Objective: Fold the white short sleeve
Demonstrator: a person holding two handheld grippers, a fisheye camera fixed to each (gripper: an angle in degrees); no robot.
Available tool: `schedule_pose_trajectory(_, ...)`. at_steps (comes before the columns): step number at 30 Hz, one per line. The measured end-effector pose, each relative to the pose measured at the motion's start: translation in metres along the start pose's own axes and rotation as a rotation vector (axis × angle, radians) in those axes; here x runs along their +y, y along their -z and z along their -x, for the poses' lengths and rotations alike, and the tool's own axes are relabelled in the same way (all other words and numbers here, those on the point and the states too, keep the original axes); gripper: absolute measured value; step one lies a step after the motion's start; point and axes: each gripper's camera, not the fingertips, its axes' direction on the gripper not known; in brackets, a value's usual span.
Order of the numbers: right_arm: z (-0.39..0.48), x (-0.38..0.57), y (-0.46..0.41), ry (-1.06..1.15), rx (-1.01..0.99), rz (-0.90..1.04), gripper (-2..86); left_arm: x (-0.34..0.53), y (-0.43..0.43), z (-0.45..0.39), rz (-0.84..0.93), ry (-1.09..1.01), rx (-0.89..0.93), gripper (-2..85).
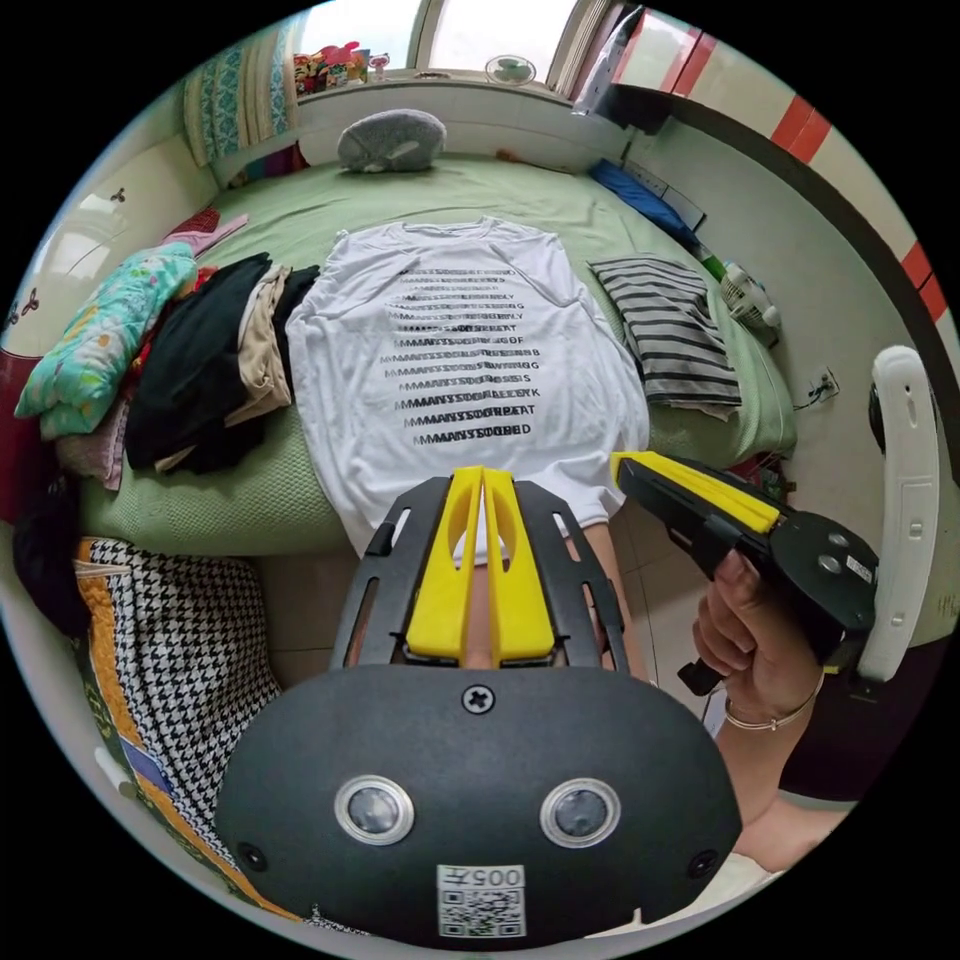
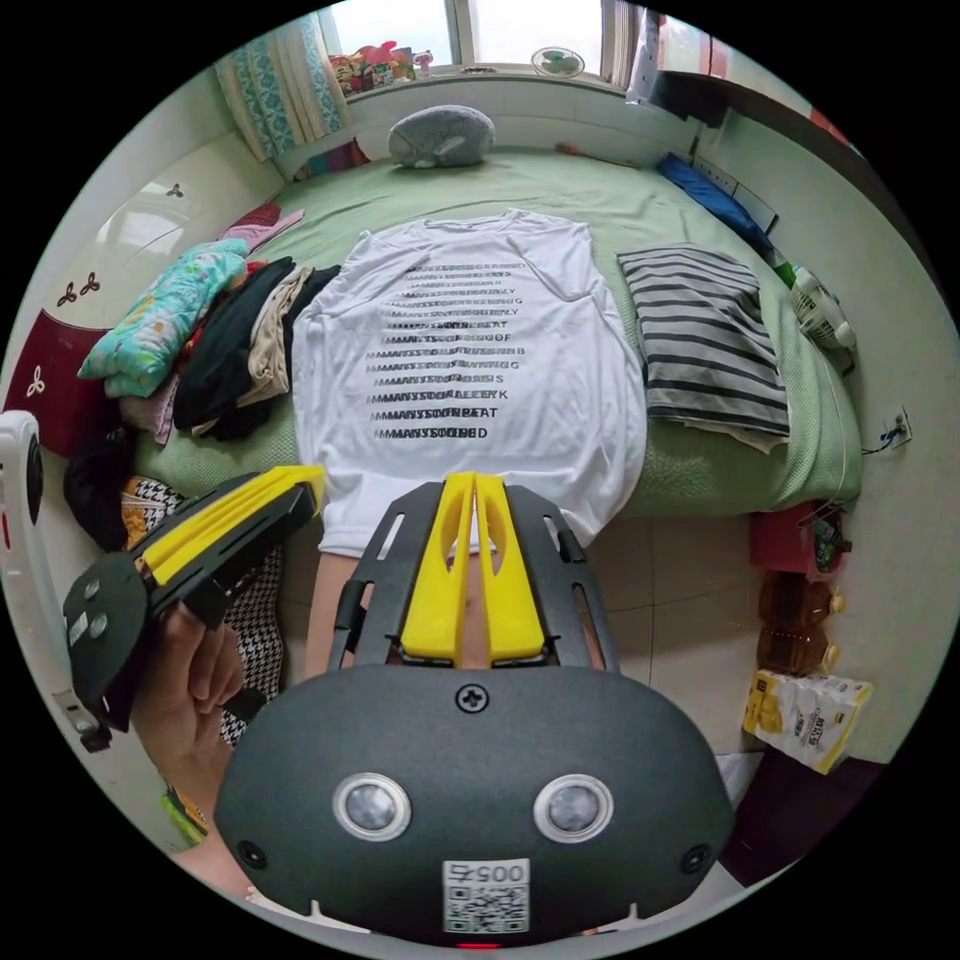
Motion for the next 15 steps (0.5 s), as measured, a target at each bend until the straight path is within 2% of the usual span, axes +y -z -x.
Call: schedule_pose_trajectory(15,-0.055,-0.028,-0.040,-0.065,-0.045,0.047,-1.2,-0.046,-0.039,-0.008,0.042,-0.025,-0.056,-0.2)
